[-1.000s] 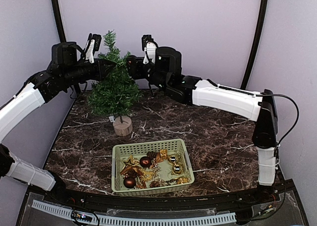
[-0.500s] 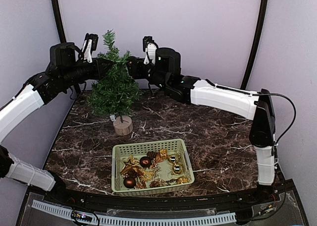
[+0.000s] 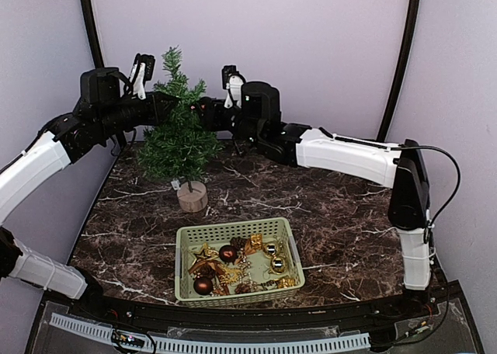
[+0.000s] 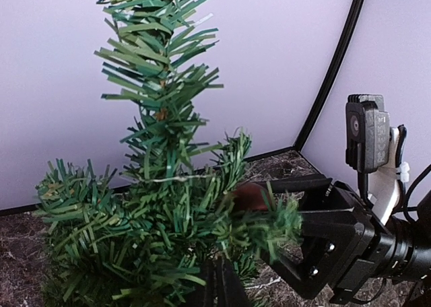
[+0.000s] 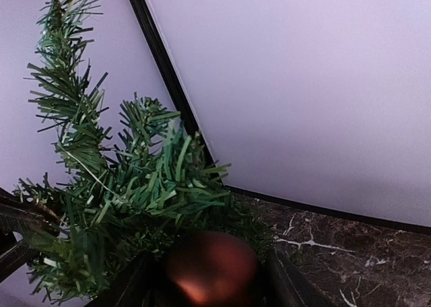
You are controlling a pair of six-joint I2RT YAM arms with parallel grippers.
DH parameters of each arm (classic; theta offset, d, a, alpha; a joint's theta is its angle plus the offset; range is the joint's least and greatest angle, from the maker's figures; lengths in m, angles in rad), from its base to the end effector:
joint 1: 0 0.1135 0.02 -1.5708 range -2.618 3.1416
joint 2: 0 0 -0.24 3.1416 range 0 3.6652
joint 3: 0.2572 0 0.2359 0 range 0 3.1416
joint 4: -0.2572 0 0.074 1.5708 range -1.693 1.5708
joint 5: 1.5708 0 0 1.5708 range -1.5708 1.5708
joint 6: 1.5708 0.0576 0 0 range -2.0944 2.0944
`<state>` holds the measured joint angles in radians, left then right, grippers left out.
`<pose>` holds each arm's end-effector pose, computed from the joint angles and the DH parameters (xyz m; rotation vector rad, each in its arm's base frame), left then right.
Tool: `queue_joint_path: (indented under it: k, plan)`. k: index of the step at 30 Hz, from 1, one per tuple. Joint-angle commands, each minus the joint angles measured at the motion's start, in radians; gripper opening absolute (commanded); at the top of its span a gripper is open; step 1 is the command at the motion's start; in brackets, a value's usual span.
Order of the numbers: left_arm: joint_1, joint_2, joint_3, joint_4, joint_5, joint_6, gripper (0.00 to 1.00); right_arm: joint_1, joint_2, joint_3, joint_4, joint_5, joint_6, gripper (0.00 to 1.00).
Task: Decorate the small christmas tree
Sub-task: Hang the ornament ball on the branch.
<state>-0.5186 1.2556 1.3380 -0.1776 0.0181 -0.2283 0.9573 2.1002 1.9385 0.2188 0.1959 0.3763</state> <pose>0.2592 -0.1491 0.4077 0.2595 1.6788 -0.5777 0.3007 0.4075 0.3506 -0.2946 1.5585 0.9113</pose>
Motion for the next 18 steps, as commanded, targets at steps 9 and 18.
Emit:
queue_joint_path:
  k: [9,18]
  plan:
    - [0.009,-0.163,-0.076,-0.03,0.075,-0.007,0.44,-0.009,-0.219,-0.246,0.083,0.023,0.003,0.81]
    - [0.009,-0.278,-0.114,-0.139,0.094,-0.038,0.64,-0.009,-0.411,-0.422,0.067,0.049,-0.026,0.93]
